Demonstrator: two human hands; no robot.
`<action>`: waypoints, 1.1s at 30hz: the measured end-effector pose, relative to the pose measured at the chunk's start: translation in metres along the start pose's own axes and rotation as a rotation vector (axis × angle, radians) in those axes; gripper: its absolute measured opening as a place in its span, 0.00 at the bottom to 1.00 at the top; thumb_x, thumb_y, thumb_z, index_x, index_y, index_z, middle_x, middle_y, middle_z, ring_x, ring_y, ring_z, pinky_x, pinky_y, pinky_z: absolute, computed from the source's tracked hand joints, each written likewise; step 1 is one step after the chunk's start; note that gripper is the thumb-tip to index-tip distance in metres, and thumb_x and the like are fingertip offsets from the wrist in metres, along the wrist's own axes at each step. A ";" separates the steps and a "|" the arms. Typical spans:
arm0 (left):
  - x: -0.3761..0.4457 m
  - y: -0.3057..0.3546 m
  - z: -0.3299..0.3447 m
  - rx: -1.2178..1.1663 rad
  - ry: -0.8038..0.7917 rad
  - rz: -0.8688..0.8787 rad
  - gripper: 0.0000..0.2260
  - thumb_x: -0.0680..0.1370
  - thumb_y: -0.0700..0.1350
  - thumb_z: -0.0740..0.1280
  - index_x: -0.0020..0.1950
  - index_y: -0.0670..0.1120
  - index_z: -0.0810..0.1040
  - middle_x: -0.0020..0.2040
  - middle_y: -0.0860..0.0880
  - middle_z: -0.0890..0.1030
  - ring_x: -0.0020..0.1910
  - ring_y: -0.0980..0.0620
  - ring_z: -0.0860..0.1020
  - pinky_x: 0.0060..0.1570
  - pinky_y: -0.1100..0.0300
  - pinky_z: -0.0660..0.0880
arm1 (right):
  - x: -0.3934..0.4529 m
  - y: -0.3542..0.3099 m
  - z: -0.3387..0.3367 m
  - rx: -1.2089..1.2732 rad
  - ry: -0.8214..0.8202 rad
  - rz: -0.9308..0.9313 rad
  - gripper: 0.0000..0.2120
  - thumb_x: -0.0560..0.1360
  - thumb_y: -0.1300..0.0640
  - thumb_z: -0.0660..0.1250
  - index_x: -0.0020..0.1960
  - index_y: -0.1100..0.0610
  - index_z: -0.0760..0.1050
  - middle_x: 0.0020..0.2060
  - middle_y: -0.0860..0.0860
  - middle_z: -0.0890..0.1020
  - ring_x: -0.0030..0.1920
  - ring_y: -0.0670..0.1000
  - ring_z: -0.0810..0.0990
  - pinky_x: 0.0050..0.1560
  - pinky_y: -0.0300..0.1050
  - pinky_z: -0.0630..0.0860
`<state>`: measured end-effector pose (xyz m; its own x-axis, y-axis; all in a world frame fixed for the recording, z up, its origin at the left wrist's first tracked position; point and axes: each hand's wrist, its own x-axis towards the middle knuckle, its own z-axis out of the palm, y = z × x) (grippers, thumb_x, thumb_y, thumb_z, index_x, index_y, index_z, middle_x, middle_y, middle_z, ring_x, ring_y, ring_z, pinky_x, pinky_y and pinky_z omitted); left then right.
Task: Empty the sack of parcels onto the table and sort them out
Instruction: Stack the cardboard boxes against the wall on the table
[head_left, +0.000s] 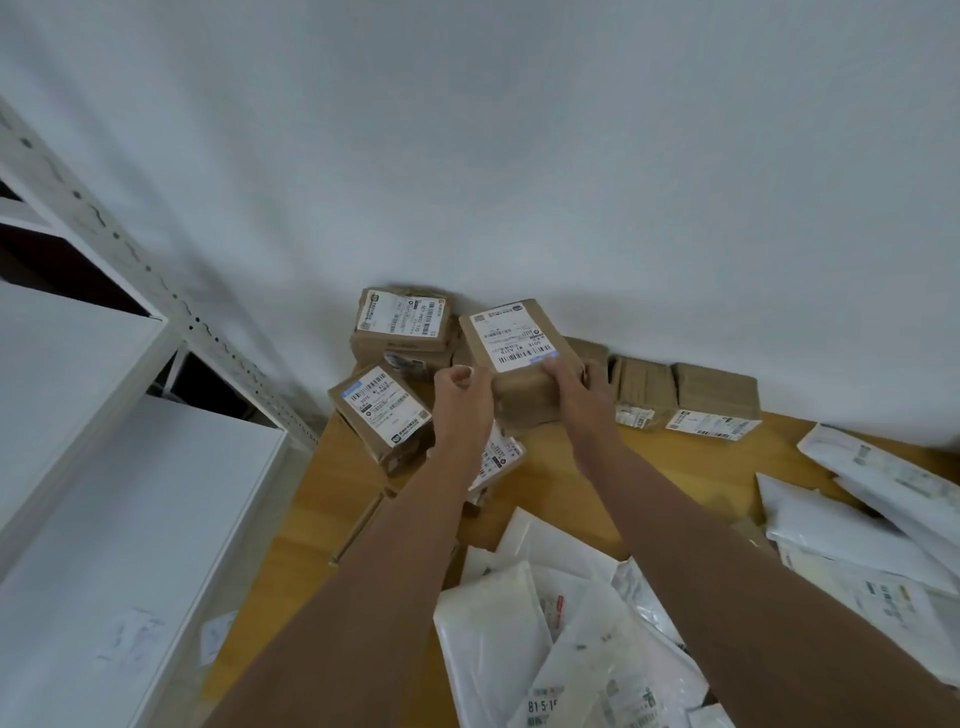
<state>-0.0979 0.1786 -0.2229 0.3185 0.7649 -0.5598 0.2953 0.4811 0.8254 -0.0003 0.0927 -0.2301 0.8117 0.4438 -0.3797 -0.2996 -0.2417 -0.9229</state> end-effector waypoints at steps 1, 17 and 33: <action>0.001 0.001 0.004 -0.011 -0.030 -0.010 0.20 0.72 0.54 0.67 0.63 0.54 0.70 0.51 0.51 0.79 0.50 0.50 0.79 0.58 0.43 0.76 | 0.004 -0.001 -0.007 0.006 -0.016 -0.008 0.19 0.68 0.43 0.72 0.56 0.49 0.76 0.56 0.51 0.77 0.51 0.47 0.79 0.40 0.40 0.75; 0.034 -0.010 0.045 -0.050 -0.247 -0.162 0.11 0.78 0.37 0.65 0.61 0.43 0.74 0.53 0.44 0.82 0.50 0.49 0.82 0.52 0.53 0.81 | 0.060 0.004 -0.058 -0.045 -0.279 -0.005 0.52 0.67 0.59 0.79 0.77 0.40 0.49 0.67 0.51 0.71 0.60 0.53 0.79 0.54 0.47 0.80; 0.090 -0.003 0.007 0.123 -0.066 0.025 0.31 0.76 0.38 0.63 0.76 0.59 0.61 0.65 0.51 0.77 0.54 0.50 0.80 0.53 0.48 0.79 | 0.115 0.004 -0.036 -0.631 -0.335 -0.395 0.53 0.67 0.53 0.78 0.79 0.45 0.46 0.72 0.47 0.57 0.70 0.52 0.62 0.70 0.57 0.68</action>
<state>-0.0637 0.2434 -0.2764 0.3846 0.7440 -0.5464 0.3936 0.4032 0.8261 0.1097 0.1120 -0.2757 0.5757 0.8081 -0.1248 0.3972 -0.4098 -0.8212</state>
